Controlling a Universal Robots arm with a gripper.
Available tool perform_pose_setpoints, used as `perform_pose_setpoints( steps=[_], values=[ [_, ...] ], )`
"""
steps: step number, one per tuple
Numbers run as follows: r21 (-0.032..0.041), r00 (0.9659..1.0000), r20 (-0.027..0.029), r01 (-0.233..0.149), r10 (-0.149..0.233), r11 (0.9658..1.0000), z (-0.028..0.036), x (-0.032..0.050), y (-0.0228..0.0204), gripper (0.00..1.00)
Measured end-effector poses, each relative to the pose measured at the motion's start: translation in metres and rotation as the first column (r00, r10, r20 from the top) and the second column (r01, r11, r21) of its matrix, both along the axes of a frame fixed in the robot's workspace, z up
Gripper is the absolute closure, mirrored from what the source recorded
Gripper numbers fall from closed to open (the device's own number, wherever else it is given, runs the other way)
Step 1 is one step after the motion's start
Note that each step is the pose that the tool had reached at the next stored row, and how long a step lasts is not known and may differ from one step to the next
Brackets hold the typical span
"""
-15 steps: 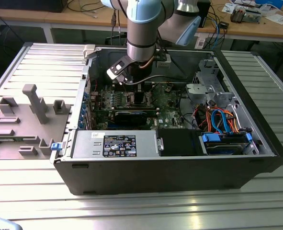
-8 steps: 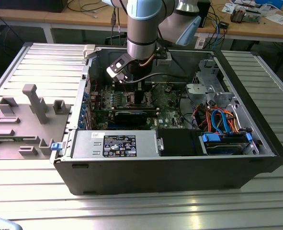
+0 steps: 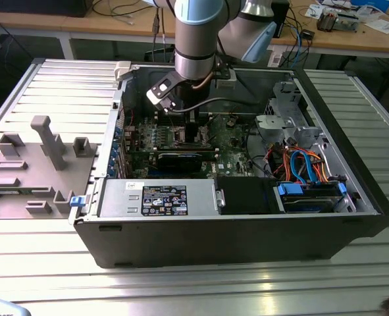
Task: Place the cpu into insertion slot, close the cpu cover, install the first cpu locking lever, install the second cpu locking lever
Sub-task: 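Place the cpu into insertion slot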
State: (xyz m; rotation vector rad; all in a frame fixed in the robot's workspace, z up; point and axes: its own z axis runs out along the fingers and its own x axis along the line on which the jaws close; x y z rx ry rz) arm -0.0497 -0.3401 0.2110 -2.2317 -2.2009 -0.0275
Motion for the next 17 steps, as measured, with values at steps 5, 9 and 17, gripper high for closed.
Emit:
perform_pose_setpoints(
  steps=[5,9,17],
  values=[
    [0.0003,1.0,0.0002,0.0,0.0,1.0,0.002,0.0,0.0,0.38],
    [0.0,1.0,0.0,0.0,0.0,1.0,0.0021,0.0001,0.0,0.46],
    [-0.0001,1.0,0.0,0.0,0.0,1.0,0.0021,0.0002,0.0,0.89]
  ],
)
